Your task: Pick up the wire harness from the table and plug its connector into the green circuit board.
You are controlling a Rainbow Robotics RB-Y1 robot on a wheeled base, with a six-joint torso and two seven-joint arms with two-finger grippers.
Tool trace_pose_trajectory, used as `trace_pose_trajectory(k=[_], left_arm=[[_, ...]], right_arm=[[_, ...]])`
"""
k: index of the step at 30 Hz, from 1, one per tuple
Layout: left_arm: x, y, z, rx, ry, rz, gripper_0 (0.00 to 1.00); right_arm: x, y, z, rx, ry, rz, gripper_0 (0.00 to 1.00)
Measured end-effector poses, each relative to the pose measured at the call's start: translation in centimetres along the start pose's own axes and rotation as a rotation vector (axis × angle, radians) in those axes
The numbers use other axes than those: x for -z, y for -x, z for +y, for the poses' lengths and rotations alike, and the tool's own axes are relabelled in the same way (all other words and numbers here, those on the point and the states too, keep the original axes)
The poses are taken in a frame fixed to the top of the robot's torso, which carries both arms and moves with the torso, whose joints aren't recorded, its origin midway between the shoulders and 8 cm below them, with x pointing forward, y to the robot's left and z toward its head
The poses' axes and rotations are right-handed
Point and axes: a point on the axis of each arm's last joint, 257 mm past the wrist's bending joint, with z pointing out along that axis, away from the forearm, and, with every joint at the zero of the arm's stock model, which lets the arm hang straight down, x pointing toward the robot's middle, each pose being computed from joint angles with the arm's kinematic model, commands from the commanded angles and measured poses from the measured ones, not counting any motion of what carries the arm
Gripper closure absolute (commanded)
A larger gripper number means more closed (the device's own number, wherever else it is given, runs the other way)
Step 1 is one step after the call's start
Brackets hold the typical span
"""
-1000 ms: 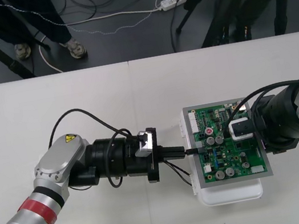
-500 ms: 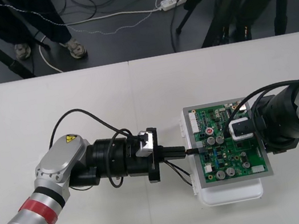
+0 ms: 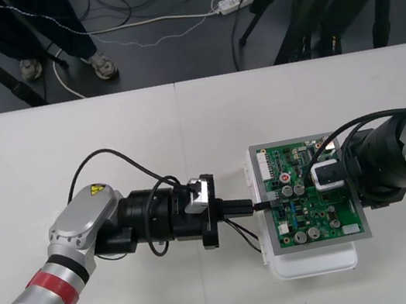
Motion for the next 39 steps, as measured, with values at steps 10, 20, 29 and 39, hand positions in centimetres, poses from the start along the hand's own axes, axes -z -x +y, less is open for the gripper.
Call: trace_pose_trajectory(k=[10, 20, 29, 39], left_arm=[[-0.6, -0.1, -0.1, 0.009, 0.005, -0.002, 1.0], [-0.8, -0.1, -0.1, 0.009, 0.005, -0.005, 1.0], [-1.1, 0.0, 0.0, 0.008, 0.01, -0.007, 1.0], [-1.2, 0.0, -0.1, 0.004, 0.009, -0.009, 0.41]], right_arm=[[0.0, 0.1, 0.0, -0.001, 0.0, -0.001, 0.0], [-0.1, 0.1, 0.0, -0.001, 0.0, -0.001, 0.0], [-0.1, 0.0, 0.0, -0.001, 0.0, 0.0, 0.0], [-0.1, 0.1, 0.0, -0.001, 0.0, 0.0, 0.0]])
